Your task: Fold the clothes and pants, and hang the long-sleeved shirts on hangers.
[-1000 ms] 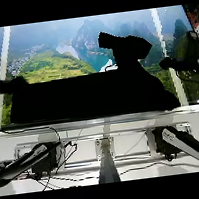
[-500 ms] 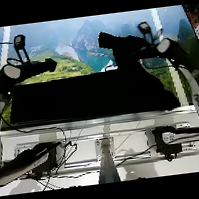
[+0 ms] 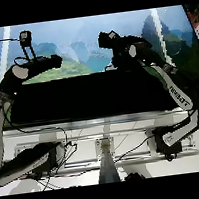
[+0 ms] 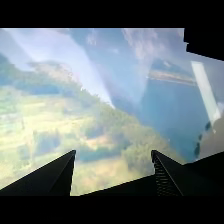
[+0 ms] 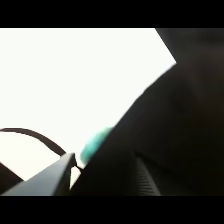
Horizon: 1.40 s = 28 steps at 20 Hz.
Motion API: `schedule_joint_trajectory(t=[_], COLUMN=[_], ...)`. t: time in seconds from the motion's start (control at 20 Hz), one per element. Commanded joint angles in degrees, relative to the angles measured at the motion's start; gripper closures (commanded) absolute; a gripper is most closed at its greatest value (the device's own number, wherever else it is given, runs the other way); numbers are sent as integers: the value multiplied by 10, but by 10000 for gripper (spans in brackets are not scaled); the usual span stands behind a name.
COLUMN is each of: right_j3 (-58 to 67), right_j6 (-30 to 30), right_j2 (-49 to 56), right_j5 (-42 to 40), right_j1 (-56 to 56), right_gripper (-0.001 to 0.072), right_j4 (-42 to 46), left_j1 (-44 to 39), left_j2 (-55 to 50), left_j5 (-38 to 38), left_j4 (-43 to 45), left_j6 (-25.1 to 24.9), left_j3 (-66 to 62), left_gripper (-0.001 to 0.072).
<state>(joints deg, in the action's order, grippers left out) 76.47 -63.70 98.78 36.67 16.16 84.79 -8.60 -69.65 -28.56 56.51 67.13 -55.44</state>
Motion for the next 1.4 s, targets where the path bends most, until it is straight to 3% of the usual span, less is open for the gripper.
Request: schedule_joint_trajectory(t=[0.0, 0.05, 0.1, 0.15, 0.4, 0.65, 0.95, 1.25, 1.35], right_j3=[5, 5, 5, 7, 68, 59, -179, -270, -270], right_j6=[-102, -102, -102, -102, -102, -102, -101, -94, -55], right_j2=[15, 16, 16, 16, -18, -164, -422, -666, -716], right_j5=[54, 72, 87, 96, 193, 320, 407, 573, 612], right_j1=[-6, -10, -15, -15, -10, -10, -11, -11, -11], right_gripper=[406, 468, 607, 687, 688, 689, 689, 688, 688], right_j4=[88, 91, 98, 99, 80, 2, -8, 65, 99], left_j1=[-2, -2, -2, -2, -4, -14, -77, -117, -128], left_j2=[0, 0, 0, 0, 0, 0, -38, -166, -212], left_j5=[3, 3, 3, 3, 5, 3, -26, -33, -41], left_j4=[0, 0, 0, 0, -9, -87, -94, -191, -191], left_j6=[0, 0, 0, 0, 7, 7, 111, 113, 113], left_j3=[-1, -1, -1, -1, -1, 0, 0, -64, -125], left_gripper=[157, 157, 157, 157, 156, 156, 157, 157, 157])
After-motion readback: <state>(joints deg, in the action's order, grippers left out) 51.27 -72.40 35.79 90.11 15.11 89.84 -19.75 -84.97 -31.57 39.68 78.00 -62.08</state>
